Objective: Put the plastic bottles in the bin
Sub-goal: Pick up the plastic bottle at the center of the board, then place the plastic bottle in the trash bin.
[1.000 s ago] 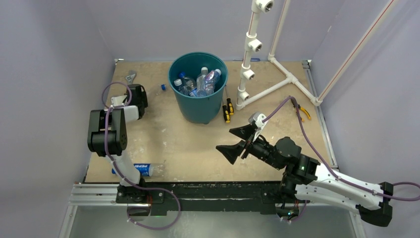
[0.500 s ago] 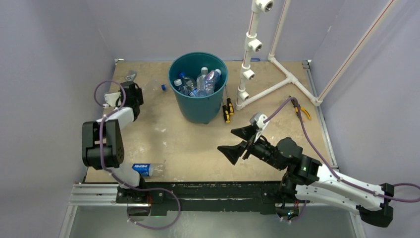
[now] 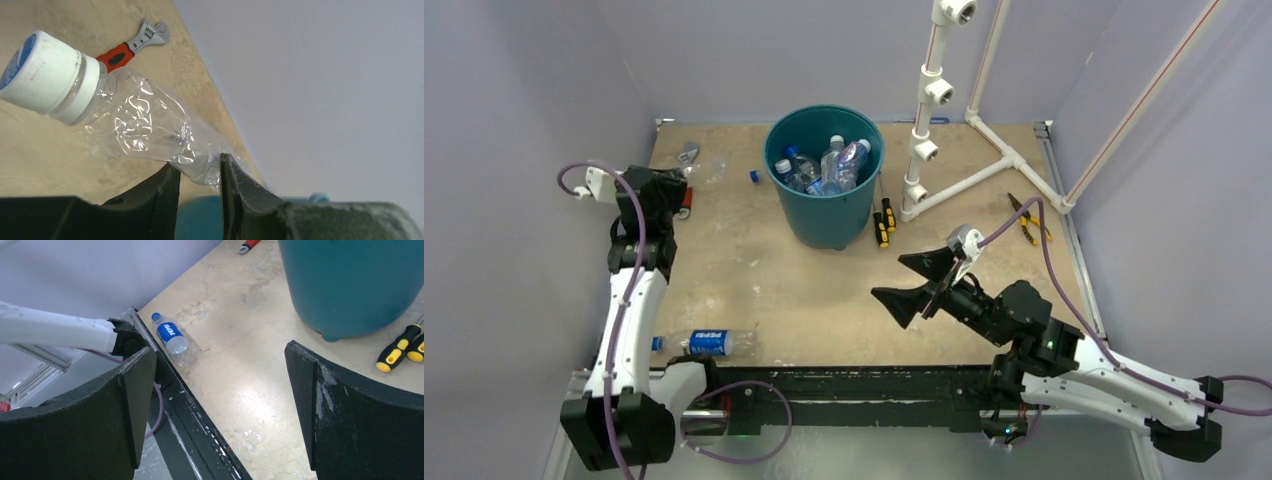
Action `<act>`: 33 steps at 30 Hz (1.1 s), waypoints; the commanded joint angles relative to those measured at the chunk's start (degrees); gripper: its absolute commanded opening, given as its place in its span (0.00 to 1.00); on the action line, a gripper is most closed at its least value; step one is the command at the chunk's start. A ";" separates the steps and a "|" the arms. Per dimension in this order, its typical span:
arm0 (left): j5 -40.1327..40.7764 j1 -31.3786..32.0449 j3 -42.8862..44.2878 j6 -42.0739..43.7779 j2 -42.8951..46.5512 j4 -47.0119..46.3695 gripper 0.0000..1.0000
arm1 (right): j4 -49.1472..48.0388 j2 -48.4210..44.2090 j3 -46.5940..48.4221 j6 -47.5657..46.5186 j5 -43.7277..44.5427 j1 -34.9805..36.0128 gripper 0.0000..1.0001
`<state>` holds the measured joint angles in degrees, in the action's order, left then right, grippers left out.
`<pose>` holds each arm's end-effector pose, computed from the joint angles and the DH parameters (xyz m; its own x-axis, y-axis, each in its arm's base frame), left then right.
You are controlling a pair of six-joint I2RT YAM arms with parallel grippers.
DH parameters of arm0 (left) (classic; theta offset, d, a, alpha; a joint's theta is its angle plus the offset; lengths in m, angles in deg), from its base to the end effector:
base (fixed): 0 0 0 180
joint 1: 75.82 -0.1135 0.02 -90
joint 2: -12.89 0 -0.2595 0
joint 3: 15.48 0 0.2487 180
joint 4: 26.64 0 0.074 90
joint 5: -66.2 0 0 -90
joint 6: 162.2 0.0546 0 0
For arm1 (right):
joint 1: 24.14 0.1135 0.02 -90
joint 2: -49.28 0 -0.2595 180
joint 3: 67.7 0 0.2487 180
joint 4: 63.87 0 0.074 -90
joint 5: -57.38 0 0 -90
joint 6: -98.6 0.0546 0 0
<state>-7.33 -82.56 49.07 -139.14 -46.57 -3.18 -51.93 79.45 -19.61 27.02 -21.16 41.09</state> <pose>0.2522 0.0454 0.3192 0.2268 -0.8617 -0.4539 -0.4367 0.3266 -0.8382 0.0765 0.1399 0.3337 -0.2136 0.2762 -0.9371 -0.7795 0.5299 0.3339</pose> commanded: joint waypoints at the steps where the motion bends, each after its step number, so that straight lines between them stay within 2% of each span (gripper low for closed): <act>1: -10.69 -0.30 5.42 23.71 4.62 12.44 0.00 | -3.16 0.77 2.38 0.15 3.02 0.18 0.98; 5: -24.82 0.31 4.13 30.78 8.88 16.80 0.00 | -2.40 2.35 4.25 -1.40 3.12 0.19 0.99; 10: -29.35 4.67 7.09 38.25 12.79 26.64 0.00 | -1.88 5.00 6.42 -2.66 2.40 0.16 0.99; 15: -42.04 7.71 3.41 37.41 16.31 25.03 0.00 | -1.64 7.90 7.34 -3.10 0.94 0.17 0.99; 19: -41.60 11.41 -0.75 35.44 19.25 23.95 0.00 | -2.64 8.91 5.66 -1.18 -0.69 0.21 0.99; 23: -45.38 12.37 -7.68 32.91 21.19 22.49 0.00 | -3.81 10.61 3.00 1.49 -2.79 0.18 0.99; 28: -48.35 13.98 -17.66 26.05 25.76 16.21 0.00 | -5.60 12.14 -0.61 4.55 -3.89 0.19 0.99; 33: -48.04 16.07 -20.47 24.45 24.77 13.54 0.00 | -6.79 13.87 -3.45 7.19 -3.72 0.22 0.98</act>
<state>-53.21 -68.24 28.67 -111.60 -21.43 17.28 -55.12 92.41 -21.71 31.06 -23.89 41.09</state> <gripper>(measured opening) 0.296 0.986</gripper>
